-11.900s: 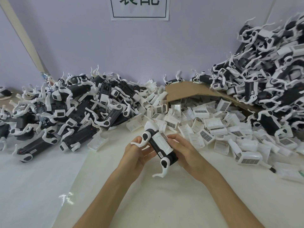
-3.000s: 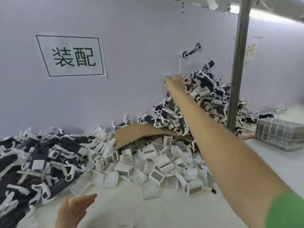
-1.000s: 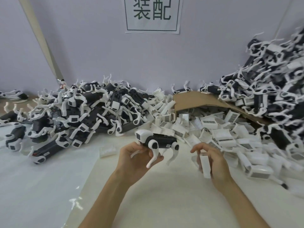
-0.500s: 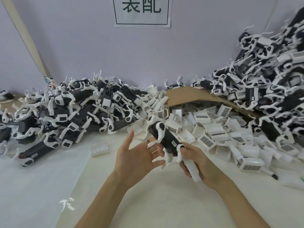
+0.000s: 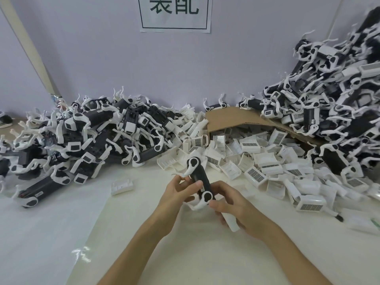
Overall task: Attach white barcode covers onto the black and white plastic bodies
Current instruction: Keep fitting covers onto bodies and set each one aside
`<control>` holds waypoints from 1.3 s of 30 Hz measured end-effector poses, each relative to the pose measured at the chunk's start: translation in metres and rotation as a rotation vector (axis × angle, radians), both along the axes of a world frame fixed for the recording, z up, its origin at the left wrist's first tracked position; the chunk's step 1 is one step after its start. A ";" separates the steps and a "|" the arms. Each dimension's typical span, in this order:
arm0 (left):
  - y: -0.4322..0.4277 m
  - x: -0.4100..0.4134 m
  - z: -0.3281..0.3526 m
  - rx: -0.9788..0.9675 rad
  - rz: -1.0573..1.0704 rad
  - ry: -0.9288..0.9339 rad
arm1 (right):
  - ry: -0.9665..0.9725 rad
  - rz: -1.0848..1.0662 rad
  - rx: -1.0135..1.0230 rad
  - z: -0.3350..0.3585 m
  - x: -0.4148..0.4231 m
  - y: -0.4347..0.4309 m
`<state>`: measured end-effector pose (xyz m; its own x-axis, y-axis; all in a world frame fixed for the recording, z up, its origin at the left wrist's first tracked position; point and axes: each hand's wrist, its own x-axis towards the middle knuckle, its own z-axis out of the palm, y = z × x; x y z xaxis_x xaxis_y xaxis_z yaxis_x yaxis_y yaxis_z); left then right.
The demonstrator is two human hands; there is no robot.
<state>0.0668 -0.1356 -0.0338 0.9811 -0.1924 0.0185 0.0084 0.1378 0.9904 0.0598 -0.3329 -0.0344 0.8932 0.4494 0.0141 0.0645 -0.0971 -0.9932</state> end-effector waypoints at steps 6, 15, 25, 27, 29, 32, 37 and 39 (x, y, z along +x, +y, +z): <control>0.010 0.006 0.001 -0.270 -0.011 0.097 | 0.120 -0.067 0.412 0.001 0.008 -0.004; 0.011 0.004 -0.001 -0.352 -0.151 0.198 | 0.217 -0.204 0.831 0.013 0.008 -0.011; 0.004 0.001 -0.002 -0.270 -0.243 0.196 | 0.168 -0.391 0.793 0.016 0.009 -0.017; 0.003 0.000 -0.002 -0.283 -0.238 0.207 | 0.218 -0.369 0.831 0.015 0.009 -0.016; 0.002 0.000 -0.003 -0.295 -0.229 0.225 | 0.233 -0.353 0.794 0.014 0.008 -0.015; 0.000 -0.001 -0.002 -0.302 -0.220 0.241 | 0.251 -0.336 0.662 0.014 0.007 -0.015; -0.001 -0.003 0.000 -0.278 -0.238 0.240 | 0.329 -0.285 0.572 0.016 0.006 -0.007; -0.001 -0.003 0.001 -0.276 -0.231 0.229 | 0.270 -0.259 0.601 0.018 0.007 -0.009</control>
<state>0.0634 -0.1369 -0.0331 0.8975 -0.4263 -0.1129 0.2854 0.3665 0.8856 0.0666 -0.3417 -0.0167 0.9777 0.2054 -0.0435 -0.1420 0.4945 -0.8575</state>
